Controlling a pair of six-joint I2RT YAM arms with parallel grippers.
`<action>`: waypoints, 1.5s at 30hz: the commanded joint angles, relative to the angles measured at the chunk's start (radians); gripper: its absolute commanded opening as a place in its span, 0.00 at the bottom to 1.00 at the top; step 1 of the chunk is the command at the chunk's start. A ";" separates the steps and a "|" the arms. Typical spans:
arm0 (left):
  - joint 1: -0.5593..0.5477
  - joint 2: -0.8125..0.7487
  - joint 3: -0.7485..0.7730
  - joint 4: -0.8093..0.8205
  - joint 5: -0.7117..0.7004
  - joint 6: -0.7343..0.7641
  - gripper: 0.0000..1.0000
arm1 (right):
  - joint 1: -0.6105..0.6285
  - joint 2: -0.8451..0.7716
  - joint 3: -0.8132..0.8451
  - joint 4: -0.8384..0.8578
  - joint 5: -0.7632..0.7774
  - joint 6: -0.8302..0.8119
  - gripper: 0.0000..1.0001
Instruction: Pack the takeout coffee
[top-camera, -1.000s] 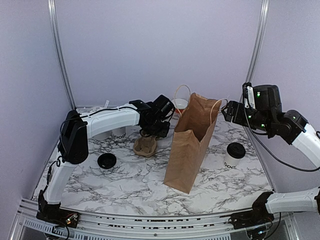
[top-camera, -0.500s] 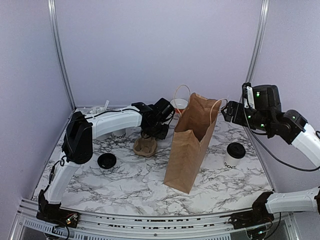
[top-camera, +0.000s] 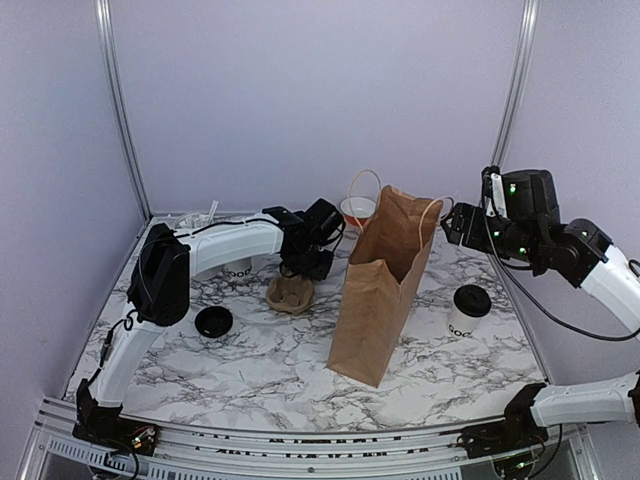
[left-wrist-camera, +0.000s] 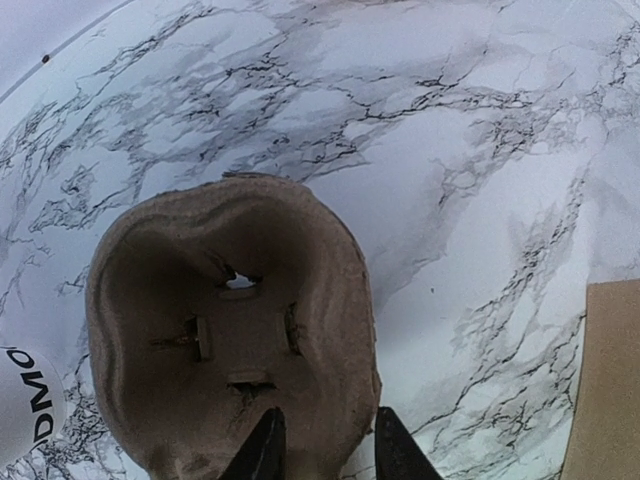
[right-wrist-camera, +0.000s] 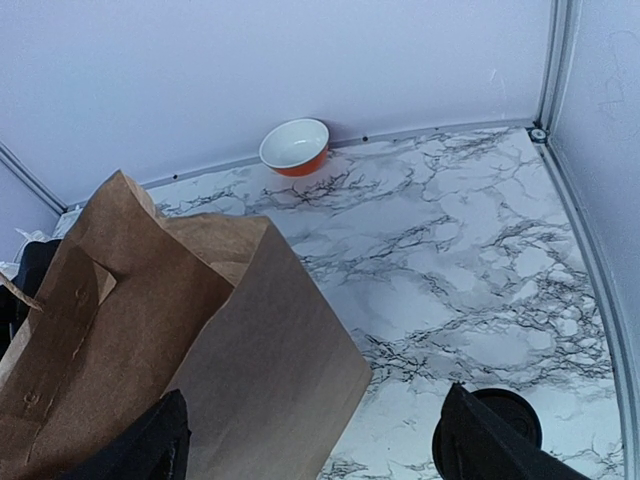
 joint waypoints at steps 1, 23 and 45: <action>0.005 0.027 0.026 -0.023 0.017 0.009 0.31 | -0.009 0.001 0.031 0.006 -0.002 0.004 0.84; 0.019 0.022 0.026 -0.023 0.012 0.021 0.15 | -0.009 -0.009 0.029 0.004 0.003 0.005 0.84; 0.018 -0.115 -0.043 -0.034 -0.003 0.095 0.03 | -0.009 0.012 0.039 0.019 -0.011 0.001 0.84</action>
